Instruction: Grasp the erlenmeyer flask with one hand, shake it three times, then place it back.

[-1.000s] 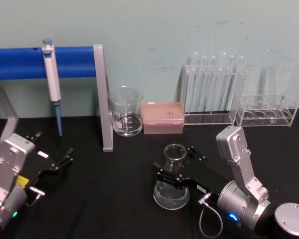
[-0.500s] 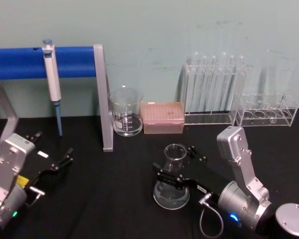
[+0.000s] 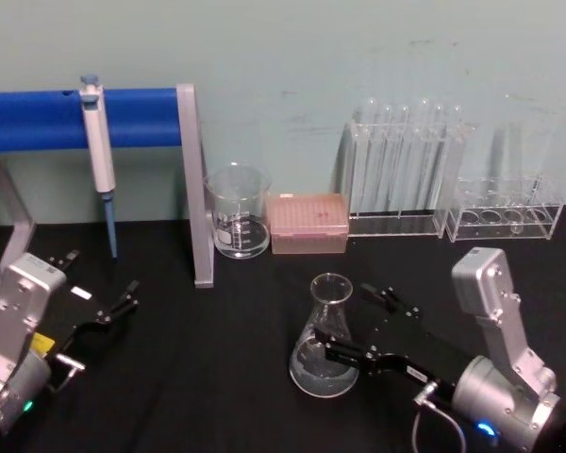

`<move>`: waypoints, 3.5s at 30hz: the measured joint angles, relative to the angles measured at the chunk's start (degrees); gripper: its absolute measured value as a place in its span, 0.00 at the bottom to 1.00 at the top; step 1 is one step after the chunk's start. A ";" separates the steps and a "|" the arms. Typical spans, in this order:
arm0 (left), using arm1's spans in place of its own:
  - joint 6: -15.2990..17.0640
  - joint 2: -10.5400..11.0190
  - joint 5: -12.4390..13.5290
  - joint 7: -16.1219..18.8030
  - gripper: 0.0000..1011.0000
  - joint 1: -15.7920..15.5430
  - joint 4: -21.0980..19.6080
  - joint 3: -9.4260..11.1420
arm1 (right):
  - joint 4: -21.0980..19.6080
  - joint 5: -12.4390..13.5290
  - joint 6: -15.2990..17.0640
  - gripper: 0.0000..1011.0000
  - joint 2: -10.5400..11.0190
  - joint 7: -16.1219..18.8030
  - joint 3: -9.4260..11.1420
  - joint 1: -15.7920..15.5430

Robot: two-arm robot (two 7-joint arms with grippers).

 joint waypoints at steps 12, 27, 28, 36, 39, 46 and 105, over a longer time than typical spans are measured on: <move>0.00 0.00 0.00 0.00 0.99 0.00 0.00 0.00 | -3.62 1.81 -0.32 0.99 3.43 0.16 1.97 -2.91; 0.00 0.00 0.00 0.00 0.99 0.00 0.00 0.00 | -3.16 -0.64 -0.89 0.99 1.32 -8.53 6.87 -4.21; 0.00 0.00 0.00 0.00 0.99 0.00 0.00 0.00 | -2.97 -1.00 -0.84 0.99 0.89 -9.22 7.07 -4.21; 0.00 0.00 0.00 0.00 0.99 0.00 0.00 0.00 | 0.37 -3.64 -1.06 0.99 -3.27 -13.63 7.91 -3.19; 0.00 0.00 0.00 0.00 0.99 0.00 0.00 0.00 | 1.83 -4.50 -1.40 0.99 -4.44 -14.04 7.91 -2.49; 0.00 0.00 0.00 0.00 0.99 0.00 0.00 0.00 | 3.57 -5.80 -1.53 0.99 -5.85 -14.06 7.85 -1.70; 0.00 0.00 0.00 0.00 0.99 0.00 0.00 0.00 | 3.17 -5.51 -1.54 0.99 -5.48 -14.04 7.82 -1.82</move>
